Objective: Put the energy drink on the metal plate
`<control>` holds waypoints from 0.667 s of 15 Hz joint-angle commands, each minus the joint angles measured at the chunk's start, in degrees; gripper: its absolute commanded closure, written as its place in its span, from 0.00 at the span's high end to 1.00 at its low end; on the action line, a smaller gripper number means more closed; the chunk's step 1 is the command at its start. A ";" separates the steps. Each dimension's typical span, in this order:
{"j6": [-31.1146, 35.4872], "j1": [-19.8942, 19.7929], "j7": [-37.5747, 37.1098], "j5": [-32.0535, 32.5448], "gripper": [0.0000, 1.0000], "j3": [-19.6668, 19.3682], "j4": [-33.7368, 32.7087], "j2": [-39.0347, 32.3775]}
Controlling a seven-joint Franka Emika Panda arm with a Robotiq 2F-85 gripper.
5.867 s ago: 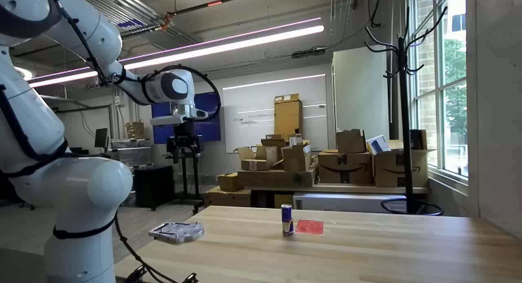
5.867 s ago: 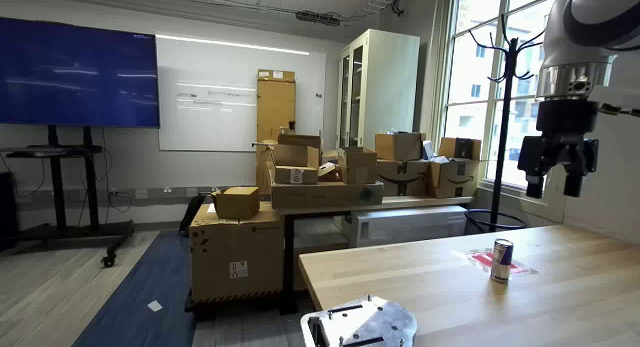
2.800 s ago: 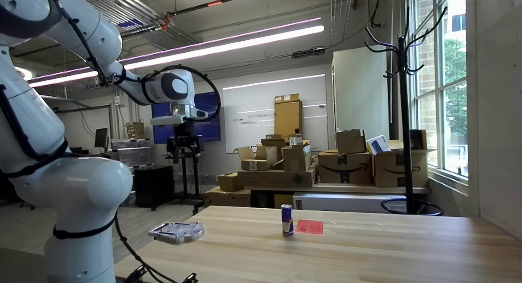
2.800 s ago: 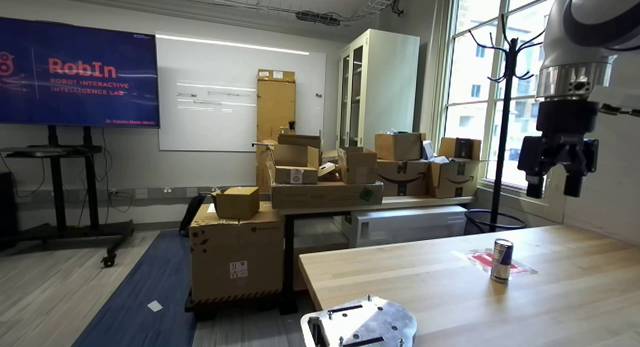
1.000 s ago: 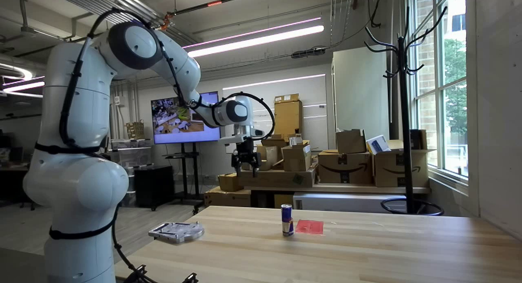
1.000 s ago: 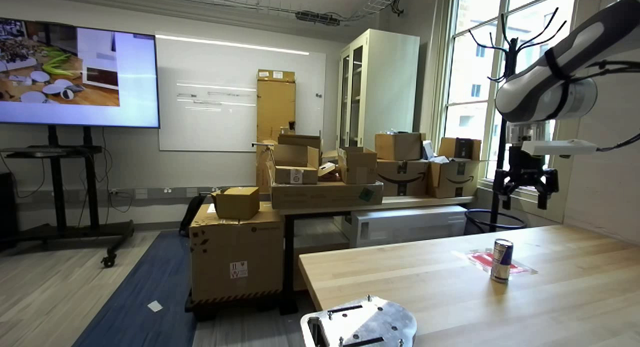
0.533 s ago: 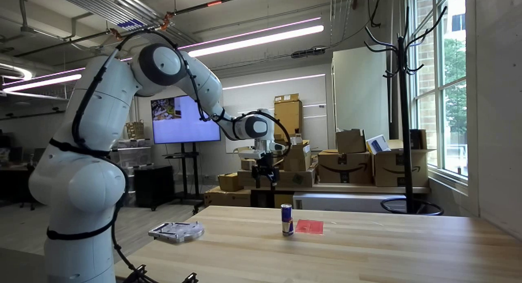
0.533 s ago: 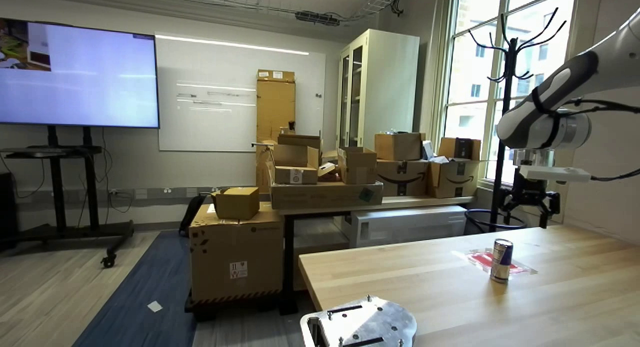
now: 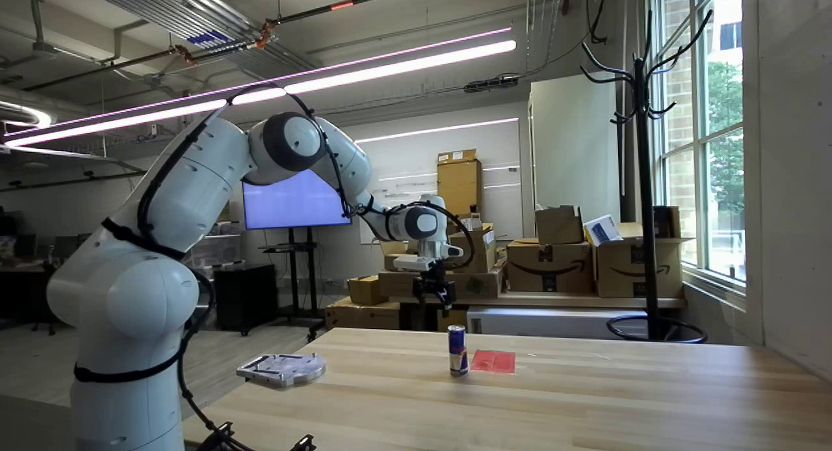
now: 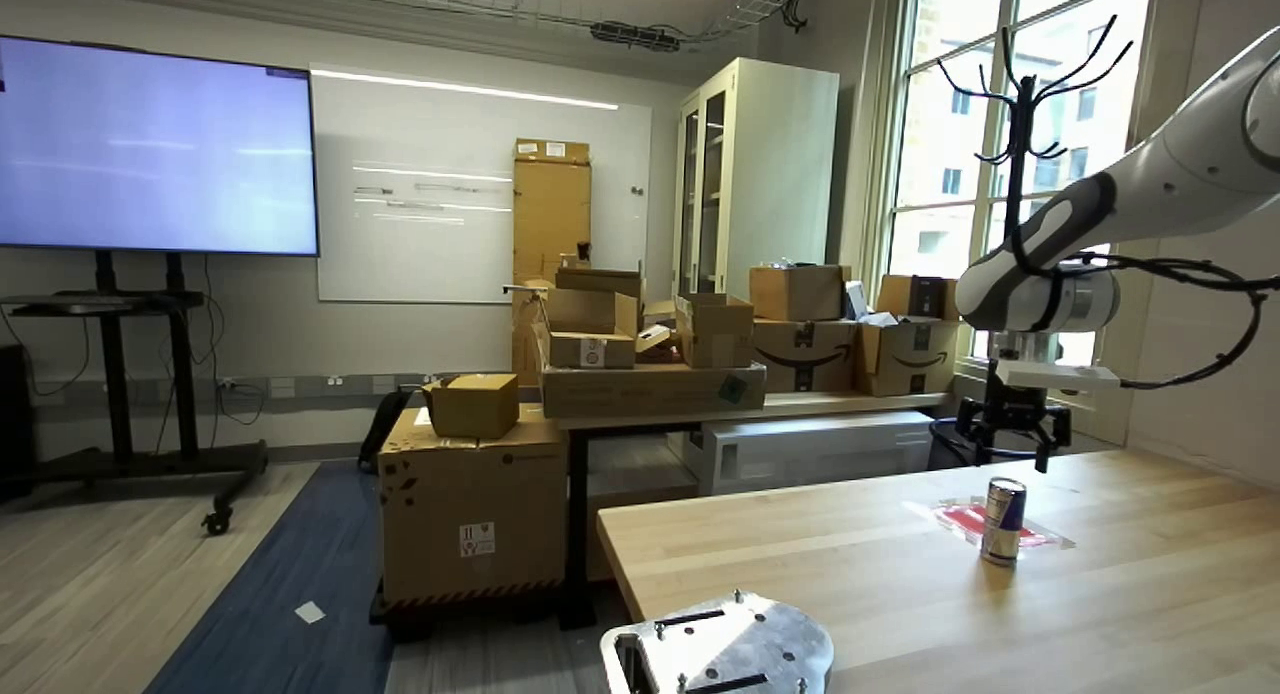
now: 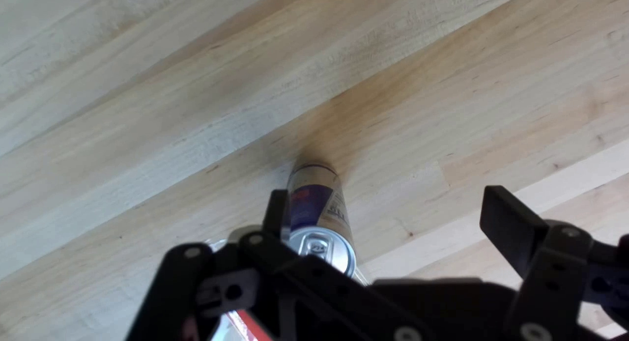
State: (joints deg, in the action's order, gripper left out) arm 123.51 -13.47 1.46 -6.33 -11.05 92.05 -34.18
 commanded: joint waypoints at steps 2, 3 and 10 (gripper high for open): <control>-4.76 -0.76 -1.43 3.23 1.00 0.01 -10.78 -6.33; -5.11 -1.05 -1.13 3.45 1.00 0.09 -11.93 -7.19; -9.14 -2.69 -0.59 3.05 1.00 0.71 -18.74 -13.04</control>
State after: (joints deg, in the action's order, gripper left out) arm 117.87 -14.73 1.43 -4.06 -11.26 78.79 -43.81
